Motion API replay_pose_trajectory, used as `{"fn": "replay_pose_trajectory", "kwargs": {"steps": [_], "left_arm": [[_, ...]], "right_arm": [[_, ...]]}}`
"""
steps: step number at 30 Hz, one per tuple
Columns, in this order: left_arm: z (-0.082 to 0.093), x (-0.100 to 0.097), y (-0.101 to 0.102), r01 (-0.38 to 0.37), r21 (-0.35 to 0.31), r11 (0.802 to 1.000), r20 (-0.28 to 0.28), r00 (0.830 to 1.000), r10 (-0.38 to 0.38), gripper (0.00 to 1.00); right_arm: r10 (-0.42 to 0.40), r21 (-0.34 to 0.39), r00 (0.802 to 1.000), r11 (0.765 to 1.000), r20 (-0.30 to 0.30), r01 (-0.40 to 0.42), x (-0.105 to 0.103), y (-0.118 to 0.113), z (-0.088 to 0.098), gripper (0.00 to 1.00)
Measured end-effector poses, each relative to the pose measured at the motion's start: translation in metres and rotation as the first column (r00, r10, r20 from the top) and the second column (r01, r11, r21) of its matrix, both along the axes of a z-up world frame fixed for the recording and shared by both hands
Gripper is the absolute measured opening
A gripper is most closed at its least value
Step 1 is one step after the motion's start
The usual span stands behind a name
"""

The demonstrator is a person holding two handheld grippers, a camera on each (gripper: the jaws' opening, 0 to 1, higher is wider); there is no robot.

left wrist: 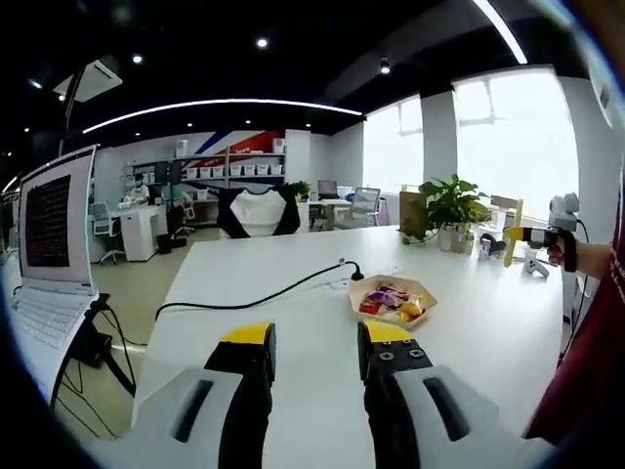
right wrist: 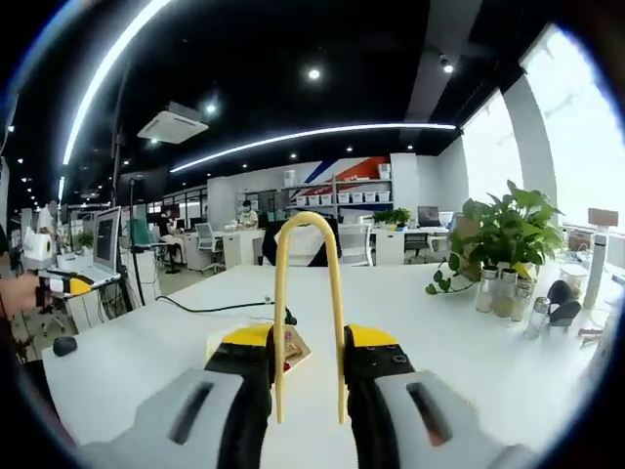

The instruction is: Place the target food into the container with the food tongs after gripping and lifting it, then release it inside without dropping or visibly crushing the food.

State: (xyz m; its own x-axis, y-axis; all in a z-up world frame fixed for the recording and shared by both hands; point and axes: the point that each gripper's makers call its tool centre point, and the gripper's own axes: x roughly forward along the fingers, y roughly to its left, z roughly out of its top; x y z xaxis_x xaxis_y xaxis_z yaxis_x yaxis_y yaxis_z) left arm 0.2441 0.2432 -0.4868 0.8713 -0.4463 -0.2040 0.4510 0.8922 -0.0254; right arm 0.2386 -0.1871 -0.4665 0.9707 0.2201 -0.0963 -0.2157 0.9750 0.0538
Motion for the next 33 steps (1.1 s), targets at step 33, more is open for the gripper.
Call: {"fn": "replay_pose_trajectory", "kwargs": {"steps": [33], "left_arm": [[-0.013, -0.007, -0.002, -0.037, 0.027, 0.999, -0.039, 0.999, 0.038, 0.36]], "right_arm": [[-0.146, -0.031, 0.792, 0.987, -0.593, 0.159, -0.012, -0.05, -0.132, 0.24]]}}
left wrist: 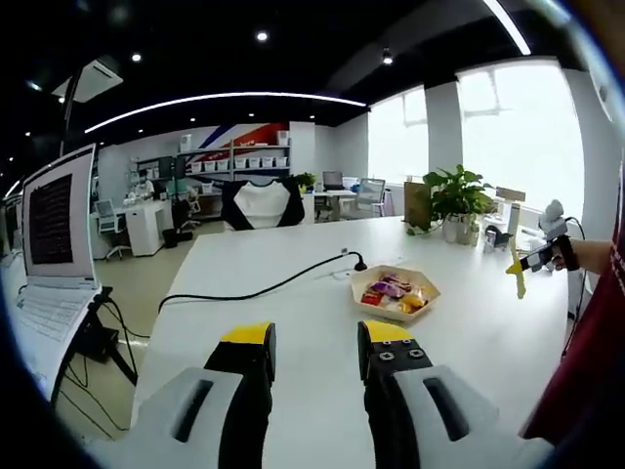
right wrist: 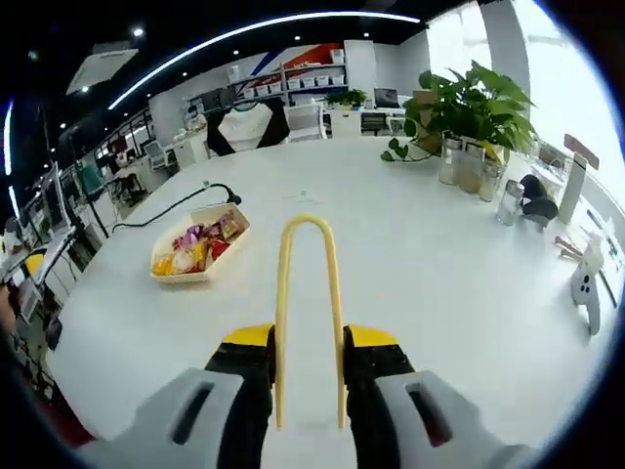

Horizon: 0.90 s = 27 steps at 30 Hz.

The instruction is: Place the target food into the container with the food tongs after gripping and lifting it, then release it inside without dropping or visibly crushing the food.

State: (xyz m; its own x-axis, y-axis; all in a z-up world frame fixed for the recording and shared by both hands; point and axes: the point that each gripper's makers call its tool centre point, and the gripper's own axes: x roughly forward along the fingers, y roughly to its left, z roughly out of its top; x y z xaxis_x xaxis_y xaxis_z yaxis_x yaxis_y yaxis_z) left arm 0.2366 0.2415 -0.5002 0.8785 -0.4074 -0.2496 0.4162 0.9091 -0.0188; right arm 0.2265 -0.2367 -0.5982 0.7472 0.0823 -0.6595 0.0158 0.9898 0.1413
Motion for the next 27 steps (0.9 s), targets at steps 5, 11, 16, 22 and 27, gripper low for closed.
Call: {"fn": "replay_pose_trajectory", "kwargs": {"steps": [5, 11, 16, 22, 27], "left_arm": [[-0.005, -0.008, 0.005, -0.02, 0.004, 1.0, -0.015, 1.0, 0.02, 0.36], [-0.003, -0.011, 0.01, -0.04, 0.004, 0.999, -0.015, 0.999, 0.04, 0.36], [-0.008, -0.012, 0.022, -0.054, 0.011, 0.998, -0.021, 0.998, 0.055, 0.36], [-0.006, -0.016, 0.021, -0.064, 0.021, 0.998, -0.024, 0.998, 0.065, 0.36], [-0.004, -0.019, 0.022, -0.071, 0.027, 0.997, -0.024, 0.997, 0.072, 0.36]], "right_arm": [[0.021, -0.067, 0.998, 0.997, -0.06, -0.025, 0.008, -0.002, -0.019, 0.24], [-0.017, -0.052, 0.998, 0.999, -0.054, 0.014, 0.02, -0.008, -0.026, 0.23], [-0.055, -0.051, 0.997, 0.997, -0.047, 0.053, 0.026, -0.01, -0.038, 0.22], [-0.029, -0.097, 0.999, 0.995, 0.025, 0.031, 0.037, -0.001, -0.041, 0.22], [0.007, -0.151, 0.997, 0.989, 0.071, 0.004, 0.047, 0.004, -0.047, 0.23]]}}
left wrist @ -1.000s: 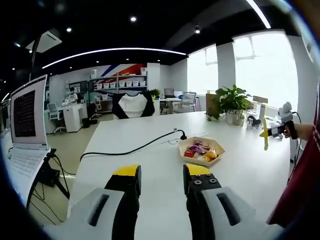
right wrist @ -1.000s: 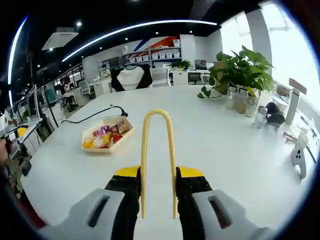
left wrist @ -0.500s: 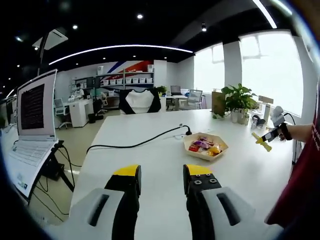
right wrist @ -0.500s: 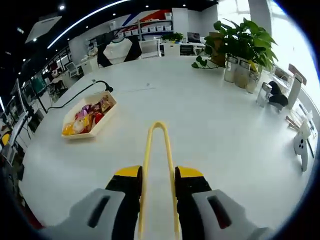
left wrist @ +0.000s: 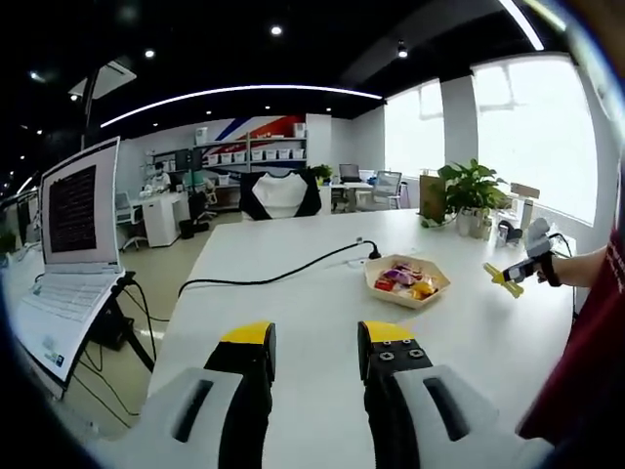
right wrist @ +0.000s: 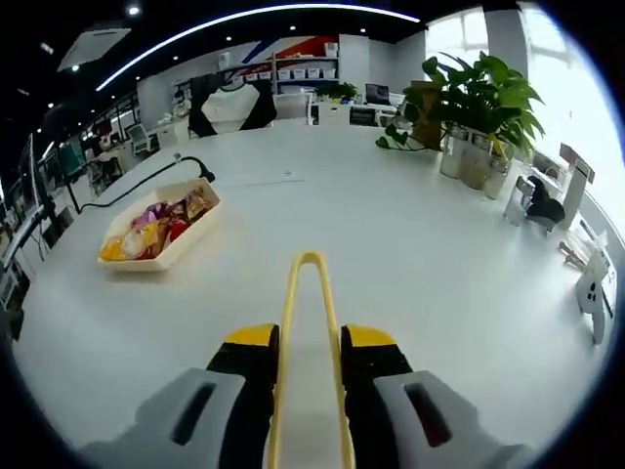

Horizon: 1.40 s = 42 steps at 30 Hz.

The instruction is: Place the target food into the container with the food tongs after gripping and lifting it, then release it inside without dropping or visibly crushing the food.

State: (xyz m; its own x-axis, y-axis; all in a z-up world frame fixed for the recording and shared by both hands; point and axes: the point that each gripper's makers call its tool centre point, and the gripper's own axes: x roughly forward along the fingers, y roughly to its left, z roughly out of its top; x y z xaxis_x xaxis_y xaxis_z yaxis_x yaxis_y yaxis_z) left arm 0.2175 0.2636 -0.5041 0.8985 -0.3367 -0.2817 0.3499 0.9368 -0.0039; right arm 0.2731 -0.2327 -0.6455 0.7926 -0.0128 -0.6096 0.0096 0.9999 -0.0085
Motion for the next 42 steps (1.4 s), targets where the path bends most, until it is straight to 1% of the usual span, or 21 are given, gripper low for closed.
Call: {"fn": "replay_pose_trajectory", "kwargs": {"steps": [6, 9, 10, 11, 13, 15, 16, 18, 19, 20, 21, 22, 25, 29, 32, 34, 35, 37, 40, 41, 42], "left_arm": [[0.002, -0.001, 0.0, 0.0, 0.007, 1.0, 0.0, 1.0, 0.0, 0.36], [0.003, -0.001, -0.001, 0.002, 0.009, 1.0, 0.0, 1.0, -0.002, 0.36], [0.003, -0.001, -0.001, 0.002, 0.009, 1.0, 0.0, 1.0, -0.002, 0.36], [0.004, -0.001, -0.001, 0.003, 0.01, 1.0, 0.0, 1.0, -0.003, 0.36], [0.004, -0.001, -0.001, 0.004, 0.011, 1.0, -0.002, 1.0, -0.004, 0.36], [0.005, -0.001, -0.001, 0.005, 0.013, 1.0, -0.002, 1.0, -0.005, 0.36], [0.005, -0.001, -0.001, 0.005, 0.014, 1.0, -0.002, 1.0, -0.005, 0.36], [0.006, -0.001, 0.0, 0.004, 0.015, 1.0, -0.001, 1.0, -0.004, 0.36], [0.006, -0.001, 0.001, 0.003, 0.015, 1.0, -0.001, 1.0, -0.003, 0.36], [0.006, -0.001, 0.001, 0.002, 0.015, 1.0, -0.002, 1.0, -0.002, 0.36], [0.006, 0.0, 0.001, 0.002, 0.015, 1.0, -0.001, 1.0, -0.002, 0.36], [0.006, 0.0, 0.001, 0.002, 0.014, 1.0, 0.0, 1.0, -0.002, 0.36], [0.005, 0.001, -0.001, 0.006, 0.012, 1.0, -0.001, 1.0, -0.006, 0.36], [0.003, 0.001, -0.004, 0.016, 0.003, 1.0, -0.003, 1.0, -0.016, 0.36], [0.003, 0.002, -0.007, 0.025, 0.001, 1.0, -0.002, 1.0, -0.025, 0.36], [0.005, 0.003, -0.008, 0.027, -0.003, 1.0, 0.004, 1.0, -0.027, 0.36], [0.005, 0.004, -0.008, 0.028, -0.005, 1.0, 0.007, 1.0, -0.028, 0.36], [0.006, 0.005, -0.008, 0.03, -0.009, 1.0, 0.009, 1.0, -0.03, 0.36], [0.008, 0.007, -0.011, 0.035, -0.031, 0.999, 0.018, 0.999, -0.035, 0.36], [0.007, 0.008, -0.012, 0.038, -0.041, 0.998, 0.018, 0.999, -0.038, 0.36], [0.007, 0.009, -0.013, 0.04, -0.043, 0.998, 0.018, 0.999, -0.04, 0.36]], "right_arm": [[0.028, -0.004, 0.999, 1.0, 0.024, -0.028, 0.007, 0.01, -0.002, 0.22], [0.039, -0.005, 0.997, 0.999, 0.06, -0.039, 0.011, 0.015, -0.003, 0.23], [0.039, 0.004, 0.997, 0.999, 0.071, -0.039, 0.012, 0.016, -0.004, 0.23], [0.017, 0.042, 0.997, 0.999, 0.081, -0.021, 0.013, 0.017, -0.006, 0.23], [0.0, 0.051, 0.992, 0.999, 0.126, -0.007, 0.016, 0.015, -0.004, 0.23], [-0.002, 0.058, 0.991, 0.998, 0.133, -0.006, 0.012, 0.015, -0.011, 0.23], [-0.001, 0.055, 0.992, 0.998, 0.129, -0.007, 0.012, 0.016, -0.013, 0.23], [0.043, -0.023, 0.995, 0.999, 0.091, -0.041, 0.006, 0.017, -0.026, 0.24], [0.068, -0.071, 0.985, 0.996, 0.156, -0.057, 0.01, 0.018, -0.016, 0.24], [0.063, -0.07, 0.981, 0.996, 0.184, -0.051, 0.013, 0.017, -0.011, 0.23], [0.032, -0.026, 0.983, 0.999, 0.18, -0.027, 0.01, 0.016, -0.012, 0.24], [0.013, 0.012, 0.98, 1.0, 0.2, -0.015, 0.01, 0.017, -0.011, 0.24], [0.047, -0.041, 0.974, 0.998, 0.22, -0.039, 0.009, 0.019, -0.009, 0.24], [0.054, -0.015, 0.976, 0.999, 0.213, -0.052, 0.009, 0.021, -0.009, 0.27], [0.121, -0.059, 0.977, 0.992, 0.174, -0.112, 0.005, 0.025, -0.007, 0.27], [0.133, -0.068, 0.971, 0.99, 0.2, -0.122, 0.004, 0.026, 0.003, 0.26], [0.133, -0.066, 0.969, 0.99, 0.207, -0.122, 0.004, 0.026, 0.005, 0.29], [0.145, -0.068, 0.958, 0.989, 0.248, -0.132, 0.002, 0.027, 0.024, 0.38], [0.175, -0.032, 0.947, 0.984, 0.27, -0.173, -0.001, 0.031, 0.047, 0.34], [0.196, 0.004, 0.931, 0.978, 0.309, -0.207, -0.002, 0.035, 0.064, 0.34], [0.197, 0.02, 0.923, 0.976, 0.33, -0.215, -0.003, 0.034, 0.075, 0.34]]}}
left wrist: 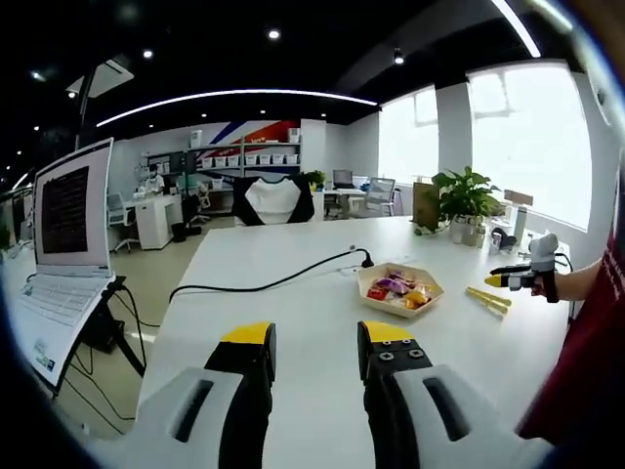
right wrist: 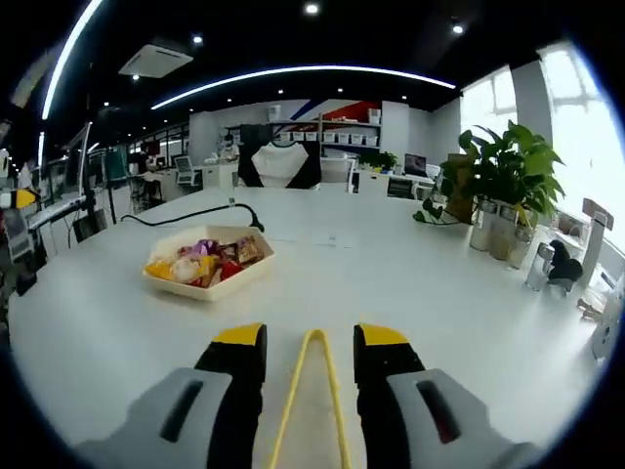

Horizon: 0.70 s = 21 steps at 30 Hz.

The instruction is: Place the target food into the container with the food tongs after gripping and lifting it, then release it inside without dropping or visibly crushing the food.

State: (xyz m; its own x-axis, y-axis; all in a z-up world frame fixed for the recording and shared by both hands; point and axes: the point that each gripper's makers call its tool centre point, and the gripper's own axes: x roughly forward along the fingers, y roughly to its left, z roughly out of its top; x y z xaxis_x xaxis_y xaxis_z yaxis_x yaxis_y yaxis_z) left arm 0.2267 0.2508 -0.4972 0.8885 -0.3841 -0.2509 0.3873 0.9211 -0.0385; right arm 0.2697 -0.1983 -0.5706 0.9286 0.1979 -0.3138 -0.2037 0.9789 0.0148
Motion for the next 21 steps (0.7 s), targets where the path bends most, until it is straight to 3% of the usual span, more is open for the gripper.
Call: {"fn": "replay_pose_trajectory", "kwargs": {"steps": [2, 3, 4, 6, 8, 16, 21], "left_arm": [[0.0, 0.002, -0.004, 0.005, 0.004, 1.0, 0.003, 1.0, -0.005, 0.36], [0.001, 0.002, -0.007, 0.008, 0.004, 1.0, 0.004, 1.0, -0.008, 0.36], [0.004, 0.002, -0.012, 0.025, 0.02, 0.999, 0.018, 1.0, -0.025, 0.36], [0.007, 0.001, -0.022, 0.057, 0.058, 0.997, 0.029, 0.998, -0.059, 0.36], [0.008, 0.002, -0.027, 0.067, 0.062, 0.996, 0.031, 0.997, -0.069, 0.36], [0.014, 0.003, -0.033, 0.074, -0.029, 0.997, 0.04, 0.997, -0.073, 0.36], [0.018, 0.0, -0.032, 0.071, -0.032, 0.997, 0.044, 0.997, -0.069, 0.36]], "right_arm": [[-0.026, 0.032, 0.999, 0.999, 0.041, 0.025, -0.005, -0.008, 0.026, 0.3], [-0.086, -0.003, 0.99, 0.996, 0.111, 0.087, -0.007, -0.023, 0.047, 0.23], [-0.09, -0.013, 0.987, 0.996, 0.131, 0.092, -0.008, -0.025, 0.055, 0.18], [-0.099, 0.07, 0.978, 0.994, 0.185, 0.088, -0.016, -0.027, 0.085, 0.21], [-0.097, 0.109, 0.972, 0.991, 0.215, 0.075, -0.02, -0.028, 0.1, 0.23], [-0.022, 0.098, 0.972, 0.995, 0.236, -0.002, -0.049, -0.017, 0.122, 0.26], [0.011, 0.053, 0.971, 0.998, 0.238, -0.024, -0.058, -0.008, 0.119, 0.33]]}}
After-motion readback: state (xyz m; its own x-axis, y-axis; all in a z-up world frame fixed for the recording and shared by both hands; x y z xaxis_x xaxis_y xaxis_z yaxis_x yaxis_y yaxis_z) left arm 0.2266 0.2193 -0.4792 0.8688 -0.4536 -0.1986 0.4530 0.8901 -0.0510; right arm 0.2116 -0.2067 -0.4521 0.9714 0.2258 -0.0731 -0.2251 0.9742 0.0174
